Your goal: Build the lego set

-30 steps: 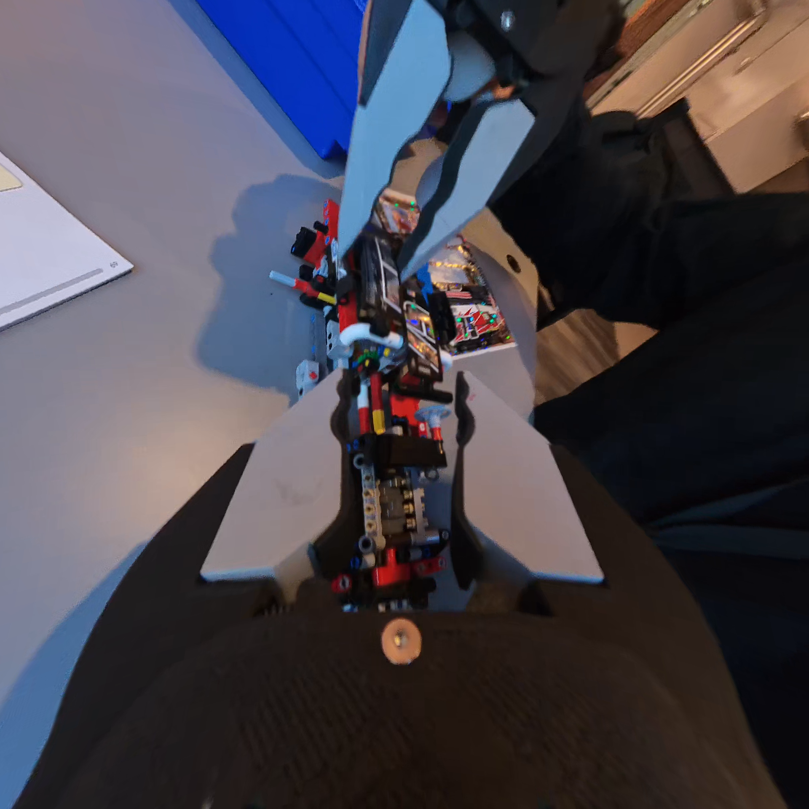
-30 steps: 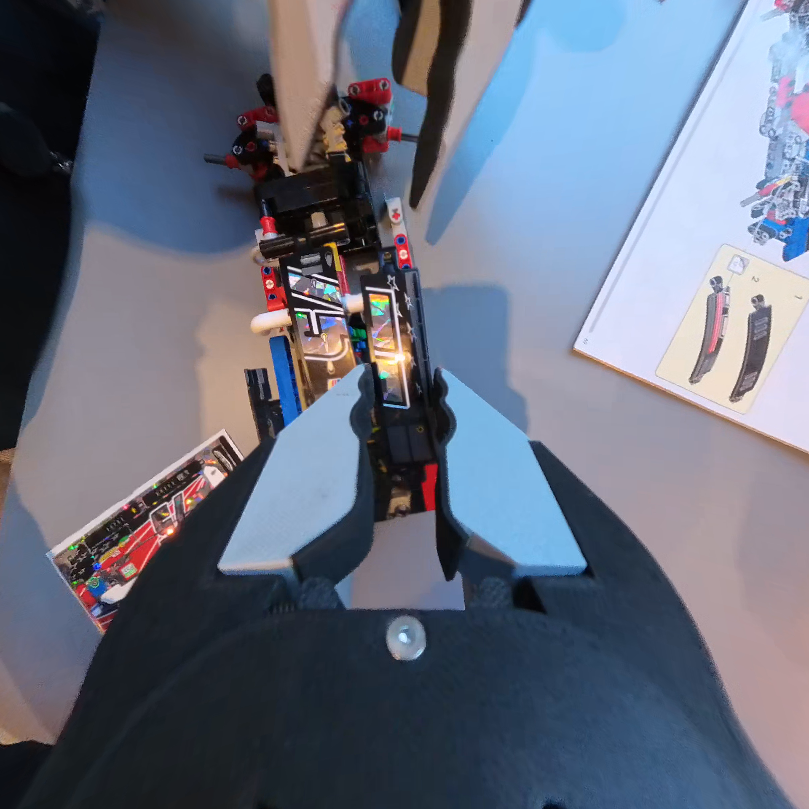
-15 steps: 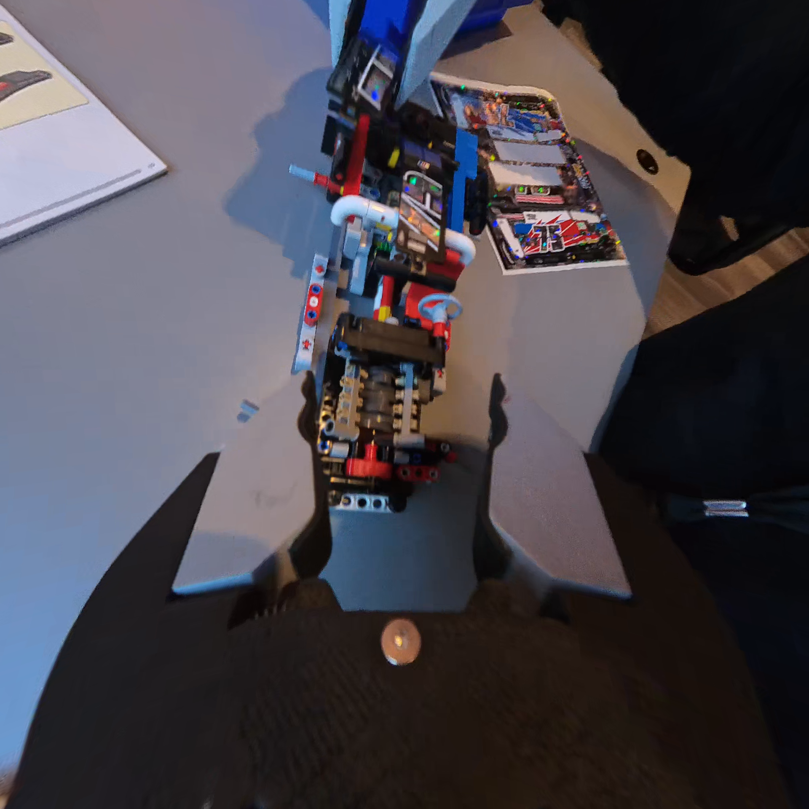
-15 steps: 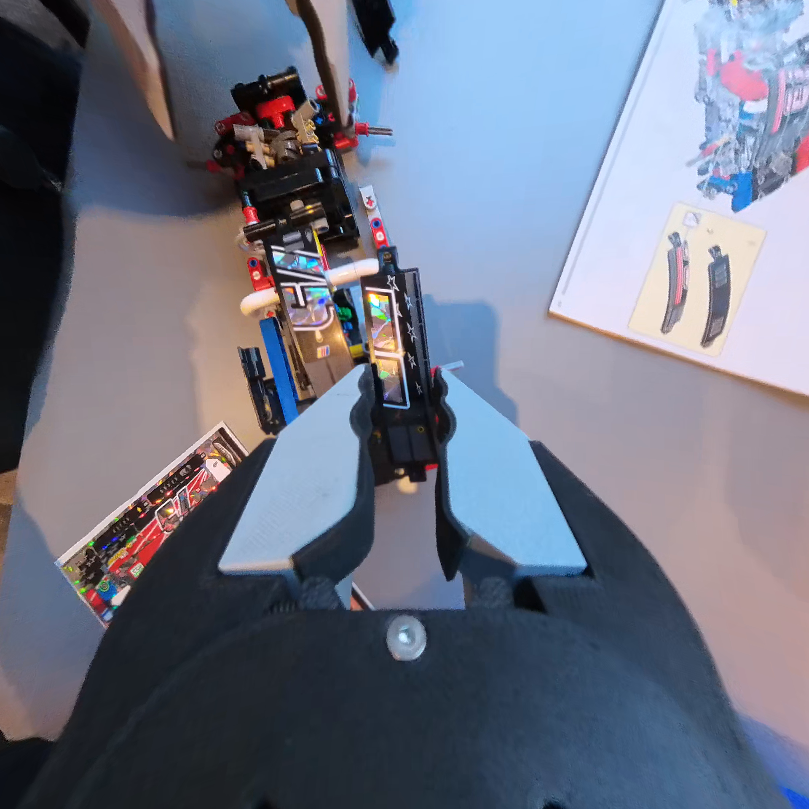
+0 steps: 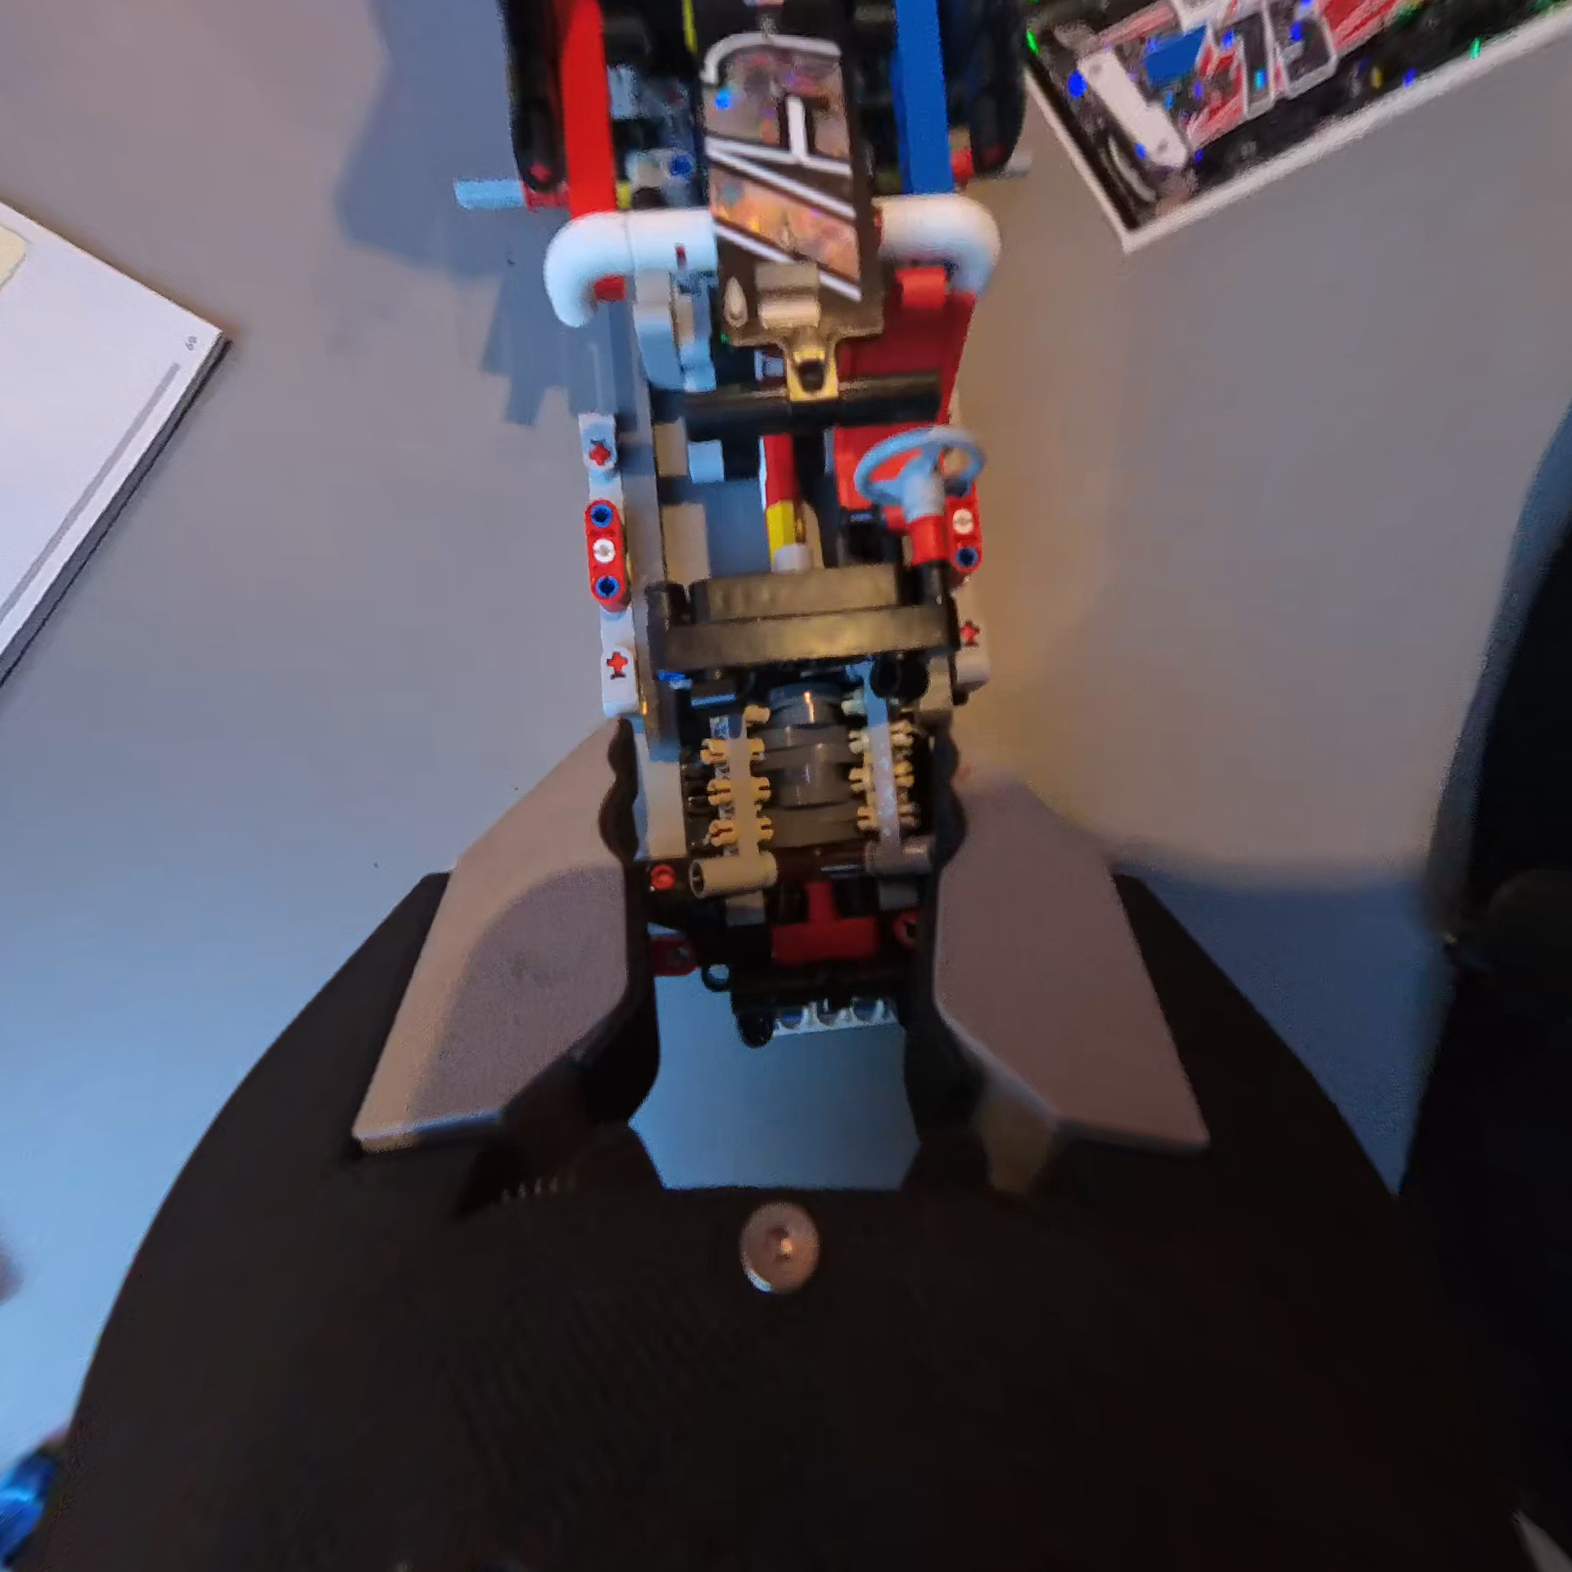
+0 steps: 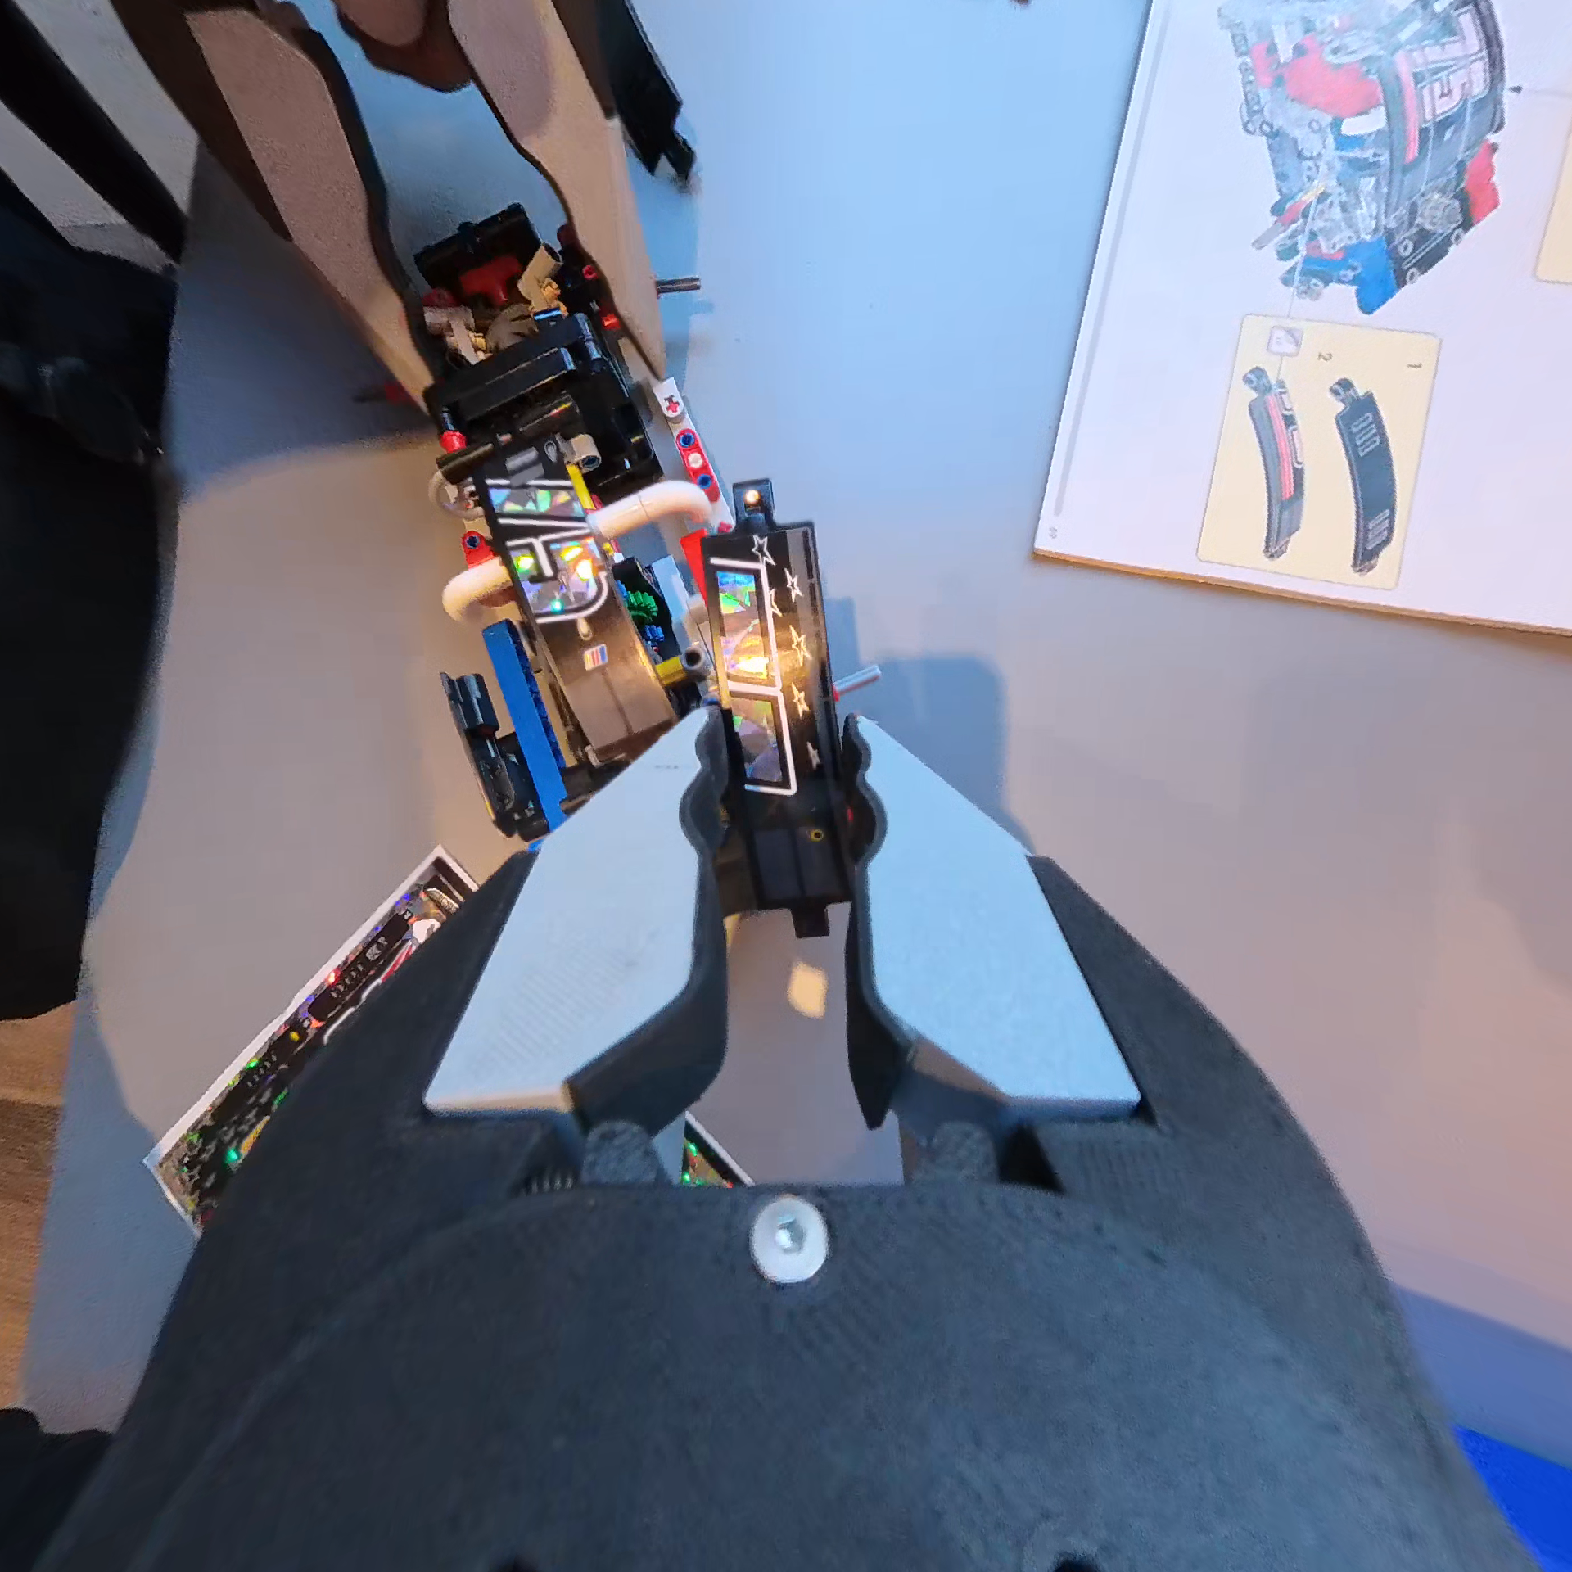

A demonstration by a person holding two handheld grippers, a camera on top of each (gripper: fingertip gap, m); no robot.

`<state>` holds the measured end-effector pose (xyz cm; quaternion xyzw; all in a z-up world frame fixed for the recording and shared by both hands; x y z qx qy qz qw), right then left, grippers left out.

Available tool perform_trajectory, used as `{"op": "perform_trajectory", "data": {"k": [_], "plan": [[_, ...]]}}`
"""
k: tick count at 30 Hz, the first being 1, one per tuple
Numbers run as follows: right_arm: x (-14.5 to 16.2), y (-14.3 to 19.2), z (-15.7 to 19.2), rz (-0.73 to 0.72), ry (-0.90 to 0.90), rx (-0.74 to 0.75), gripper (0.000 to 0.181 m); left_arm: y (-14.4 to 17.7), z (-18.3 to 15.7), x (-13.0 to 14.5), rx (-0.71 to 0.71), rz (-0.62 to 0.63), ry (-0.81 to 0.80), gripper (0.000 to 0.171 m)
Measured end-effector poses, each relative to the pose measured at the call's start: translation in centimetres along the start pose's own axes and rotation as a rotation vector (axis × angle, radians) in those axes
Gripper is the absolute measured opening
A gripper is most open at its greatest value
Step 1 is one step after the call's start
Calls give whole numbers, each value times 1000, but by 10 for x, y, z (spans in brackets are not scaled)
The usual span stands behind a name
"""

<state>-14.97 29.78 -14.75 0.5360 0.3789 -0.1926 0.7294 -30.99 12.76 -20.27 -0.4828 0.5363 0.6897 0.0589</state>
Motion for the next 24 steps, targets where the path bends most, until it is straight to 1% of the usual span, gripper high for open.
{"op": "perform_trajectory", "data": {"k": [4,8,14,19,21,23,24], "plan": [[1,2,-1,-50,-37,-23,23,1,13,2,64,10,-41,64],[-4,1,-4,-82,-44,-24,23,3,30,2,142,12,-108,64],[-14,-7,-9,-92,-56,13,23,0,51,0,202,1,-154,70],[-17,-13,-11,-72,-55,55,23,2,56,0,211,-65,-113,71],[-18,-15,-10,-53,-49,70,23,6,55,-1,236,-67,-108,73],[-18,-16,-8,-40,-37,85,23,10,57,-4,231,-99,-93,73],[-19,-16,-6,-34,-34,89,23,12,58,-6,239,-123,-72,69]]}}
Point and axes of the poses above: each gripper's, where its closed fingertips meet, y back along the fingers, x out of its underside, z = x × y across the jaws, the point moved 8 cm from there along y, back along the fingers, and after that the axes turned 11 degrees about -z, right-handed, at the moved point
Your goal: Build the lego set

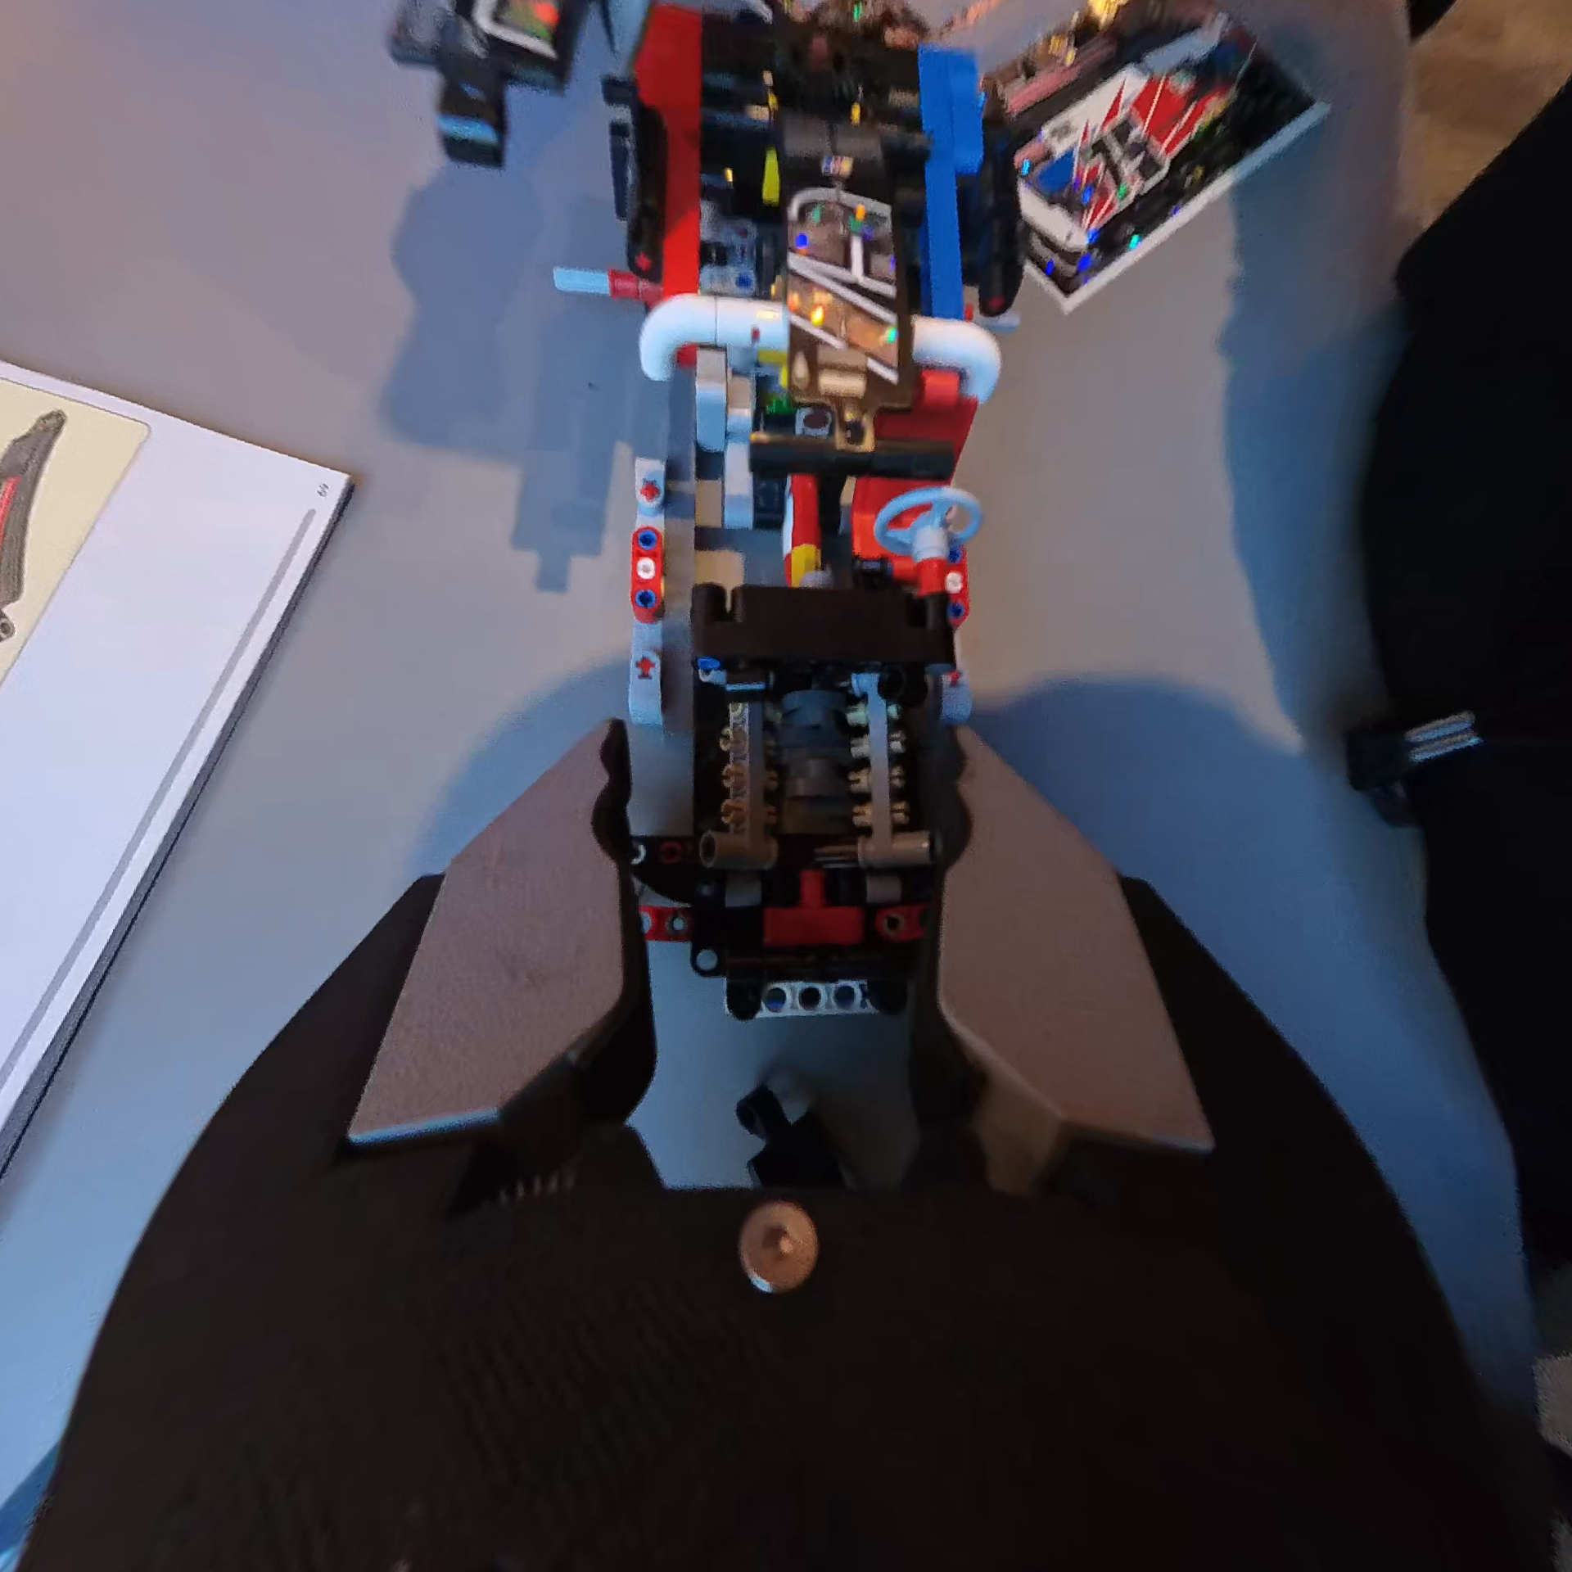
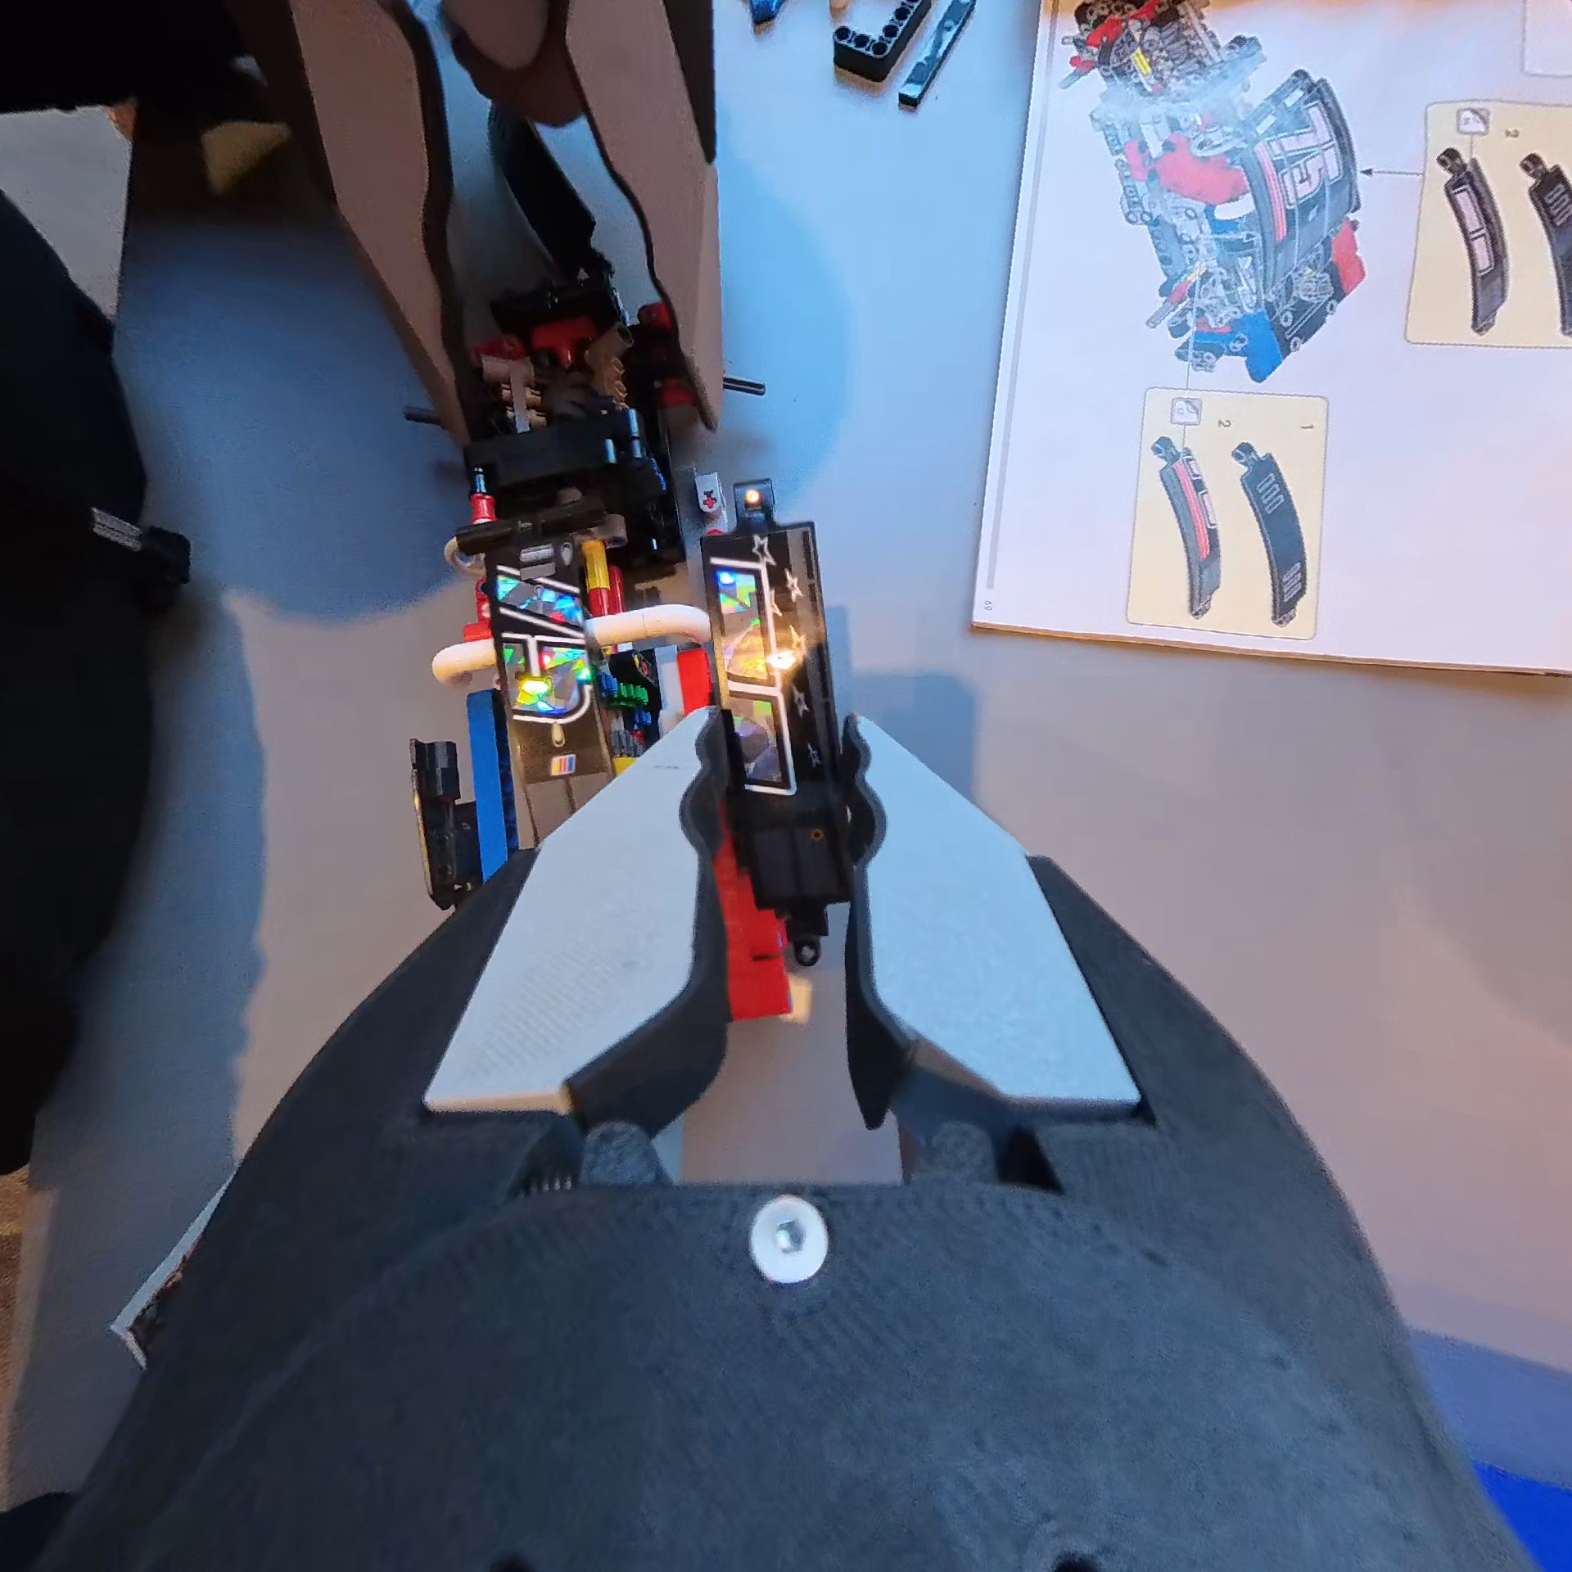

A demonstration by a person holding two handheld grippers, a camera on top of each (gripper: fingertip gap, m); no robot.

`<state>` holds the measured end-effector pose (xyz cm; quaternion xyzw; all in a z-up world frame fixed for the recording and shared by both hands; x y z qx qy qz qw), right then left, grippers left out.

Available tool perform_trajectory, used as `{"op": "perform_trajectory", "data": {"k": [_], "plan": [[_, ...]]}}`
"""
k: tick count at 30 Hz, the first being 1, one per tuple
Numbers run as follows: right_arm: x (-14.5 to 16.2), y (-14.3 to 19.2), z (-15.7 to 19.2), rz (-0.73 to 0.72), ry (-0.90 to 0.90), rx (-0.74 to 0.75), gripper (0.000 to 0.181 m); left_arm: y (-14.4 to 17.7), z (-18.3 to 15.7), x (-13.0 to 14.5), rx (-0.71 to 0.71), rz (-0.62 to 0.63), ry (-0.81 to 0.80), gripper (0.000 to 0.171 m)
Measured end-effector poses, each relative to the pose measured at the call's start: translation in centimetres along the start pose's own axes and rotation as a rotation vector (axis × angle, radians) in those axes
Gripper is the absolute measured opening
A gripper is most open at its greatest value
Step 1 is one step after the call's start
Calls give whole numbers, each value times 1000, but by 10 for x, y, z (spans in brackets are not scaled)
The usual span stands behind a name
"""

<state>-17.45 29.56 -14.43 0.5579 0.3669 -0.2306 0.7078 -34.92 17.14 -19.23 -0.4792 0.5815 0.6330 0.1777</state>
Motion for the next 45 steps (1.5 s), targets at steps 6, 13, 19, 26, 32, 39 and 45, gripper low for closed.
{"op": "perform_trajectory", "data": {"k": [6,13,19,26,32,39,45], "plan": [[-1,-2,8,6,10,3,23,1,8,-12,-1,-74,36,69],[-3,-3,2,-48,-2,9,23,11,9,-17,86,-131,12,68],[0,-6,-6,-119,-38,5,23,17,21,-19,67,-323,60,59],[6,-12,-8,-103,-57,-46,24,16,27,-10,30,-392,84,49],[11,-10,-13,-112,-88,-55,23,13,35,-2,0,-367,127,43],[9,-2,-16,-139,-103,-27,23,16,41,-2,-21,-393,176,35],[8,0,-18,-156,-109,-8,23,17,44,-1,-46,-398,186,34]]}}
Point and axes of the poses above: each gripper's, where its closed fingertips meet, y back along the fingers, x out of its underside, z = x × y across the jaws, the point moved 8 cm from there along y, back along the fingers, and after that the axes turned 11 degrees about -z, right-handed, at the moved point
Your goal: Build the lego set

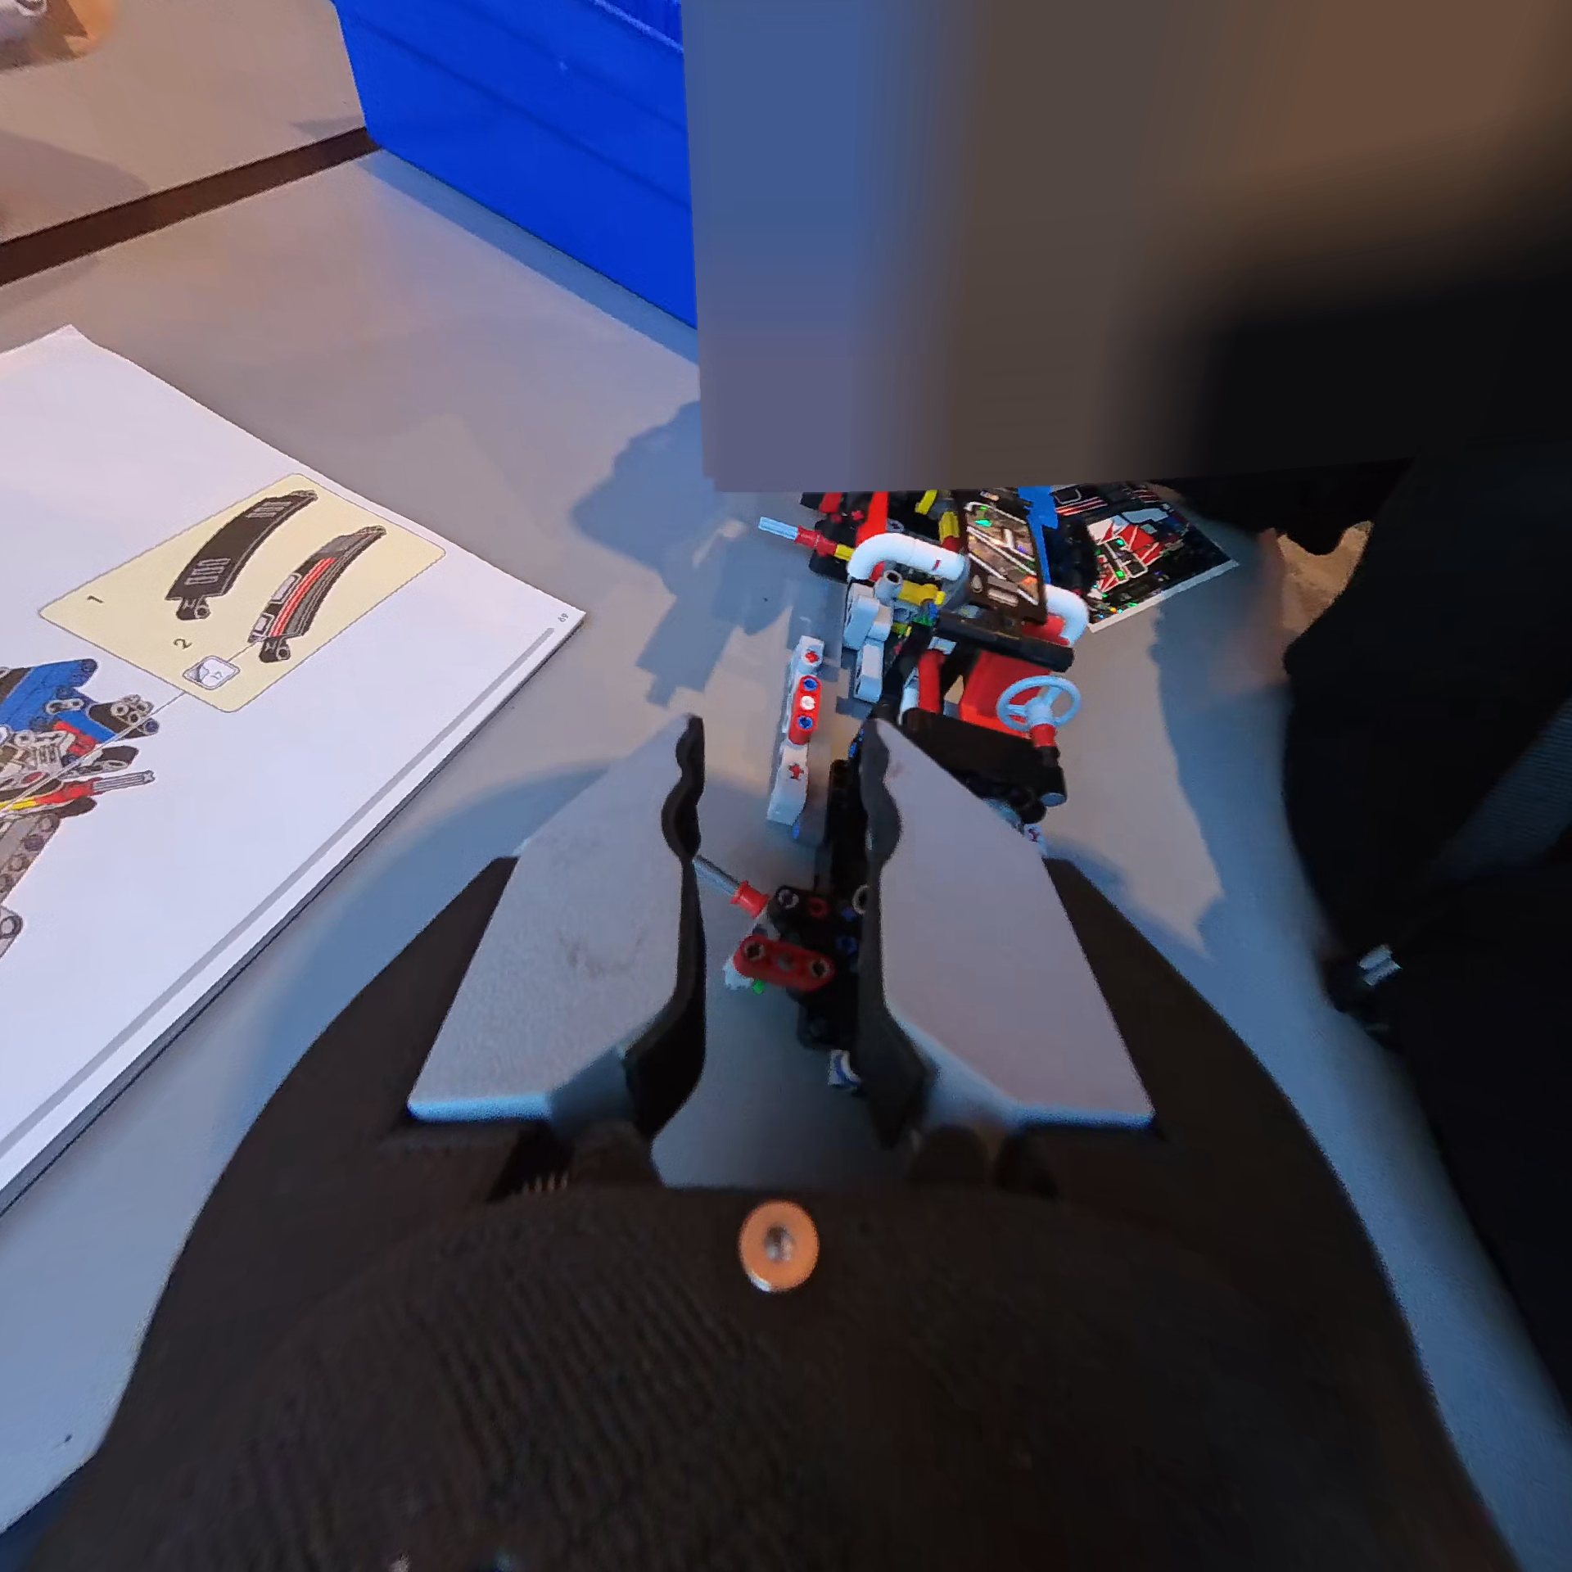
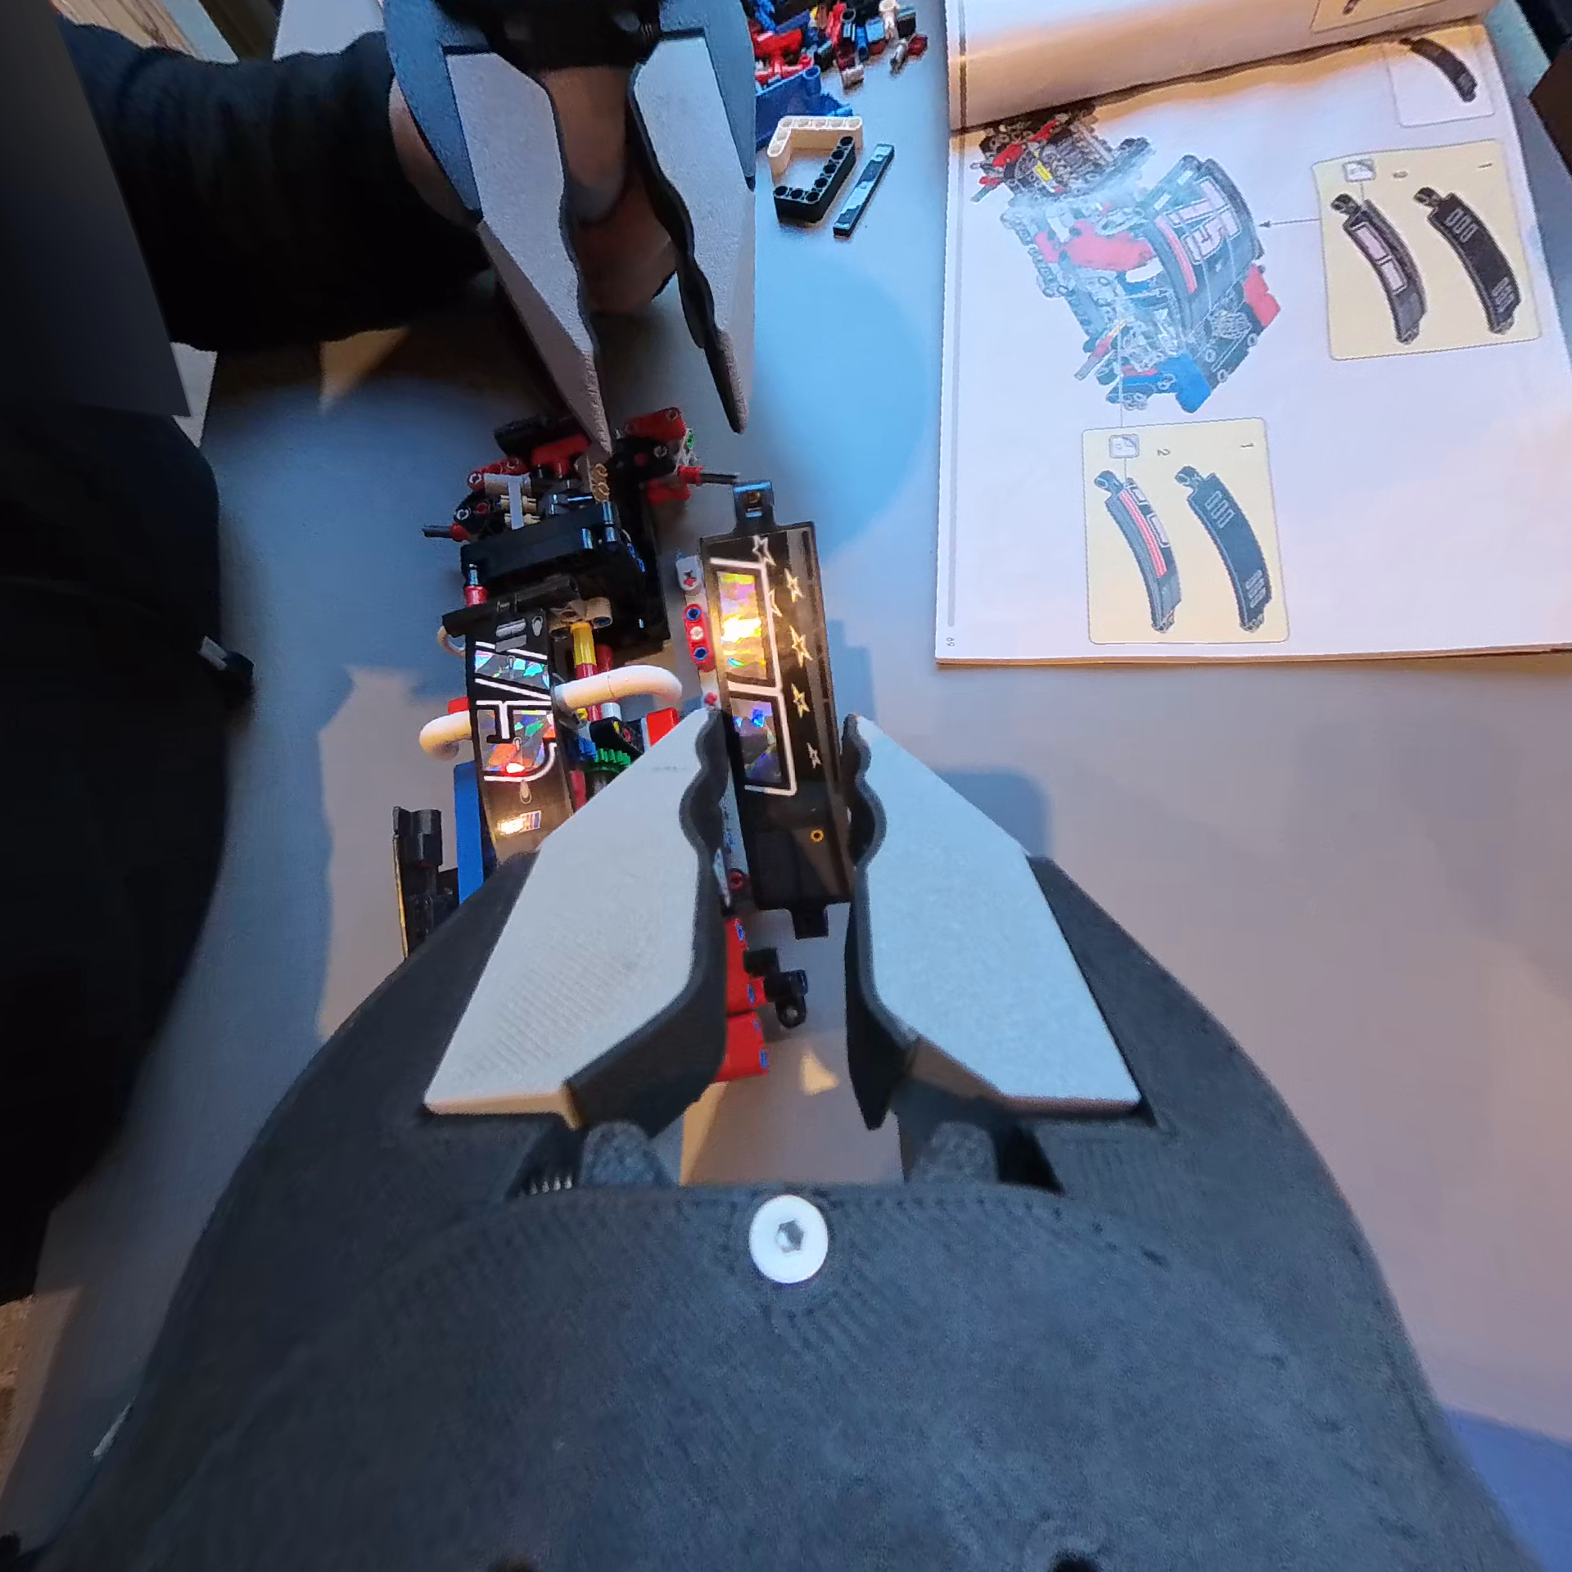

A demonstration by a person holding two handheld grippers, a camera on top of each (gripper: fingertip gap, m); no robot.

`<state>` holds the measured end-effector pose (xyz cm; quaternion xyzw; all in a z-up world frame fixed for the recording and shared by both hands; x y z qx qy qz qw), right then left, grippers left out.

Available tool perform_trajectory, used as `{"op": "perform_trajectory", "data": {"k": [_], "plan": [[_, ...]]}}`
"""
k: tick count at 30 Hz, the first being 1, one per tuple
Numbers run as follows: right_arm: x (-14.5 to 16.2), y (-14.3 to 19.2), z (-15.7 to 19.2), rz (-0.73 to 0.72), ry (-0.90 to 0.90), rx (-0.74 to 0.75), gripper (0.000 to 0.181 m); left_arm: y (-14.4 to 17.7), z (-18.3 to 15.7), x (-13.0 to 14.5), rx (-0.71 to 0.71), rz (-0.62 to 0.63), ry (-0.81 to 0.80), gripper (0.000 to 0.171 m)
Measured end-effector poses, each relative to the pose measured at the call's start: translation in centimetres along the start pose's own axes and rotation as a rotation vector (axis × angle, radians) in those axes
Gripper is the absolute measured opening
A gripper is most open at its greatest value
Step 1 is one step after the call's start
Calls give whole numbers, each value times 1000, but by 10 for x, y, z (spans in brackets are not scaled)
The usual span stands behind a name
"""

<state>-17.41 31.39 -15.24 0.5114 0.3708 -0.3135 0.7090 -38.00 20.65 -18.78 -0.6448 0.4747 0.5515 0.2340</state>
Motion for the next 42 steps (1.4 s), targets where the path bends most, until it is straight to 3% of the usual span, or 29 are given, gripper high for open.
{"op": "perform_trajectory", "data": {"k": [8,42], "plan": [[-5,3,-1,-75,-38,-30,23,-2,1,4,-14,22,-16,32],[0,-7,4,-9,-44,-75,23,-2,4,7,-51,43,-23,26]]}}
Point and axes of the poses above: each gripper's, where its closed fingertips meet, y back along the fingers, x out of its underside, z = x × y across the jaws, the point moved 8 cm from there along y, back along the fingers, and after that the axes turned 11 degrees about -z, right-handed, at the moved point
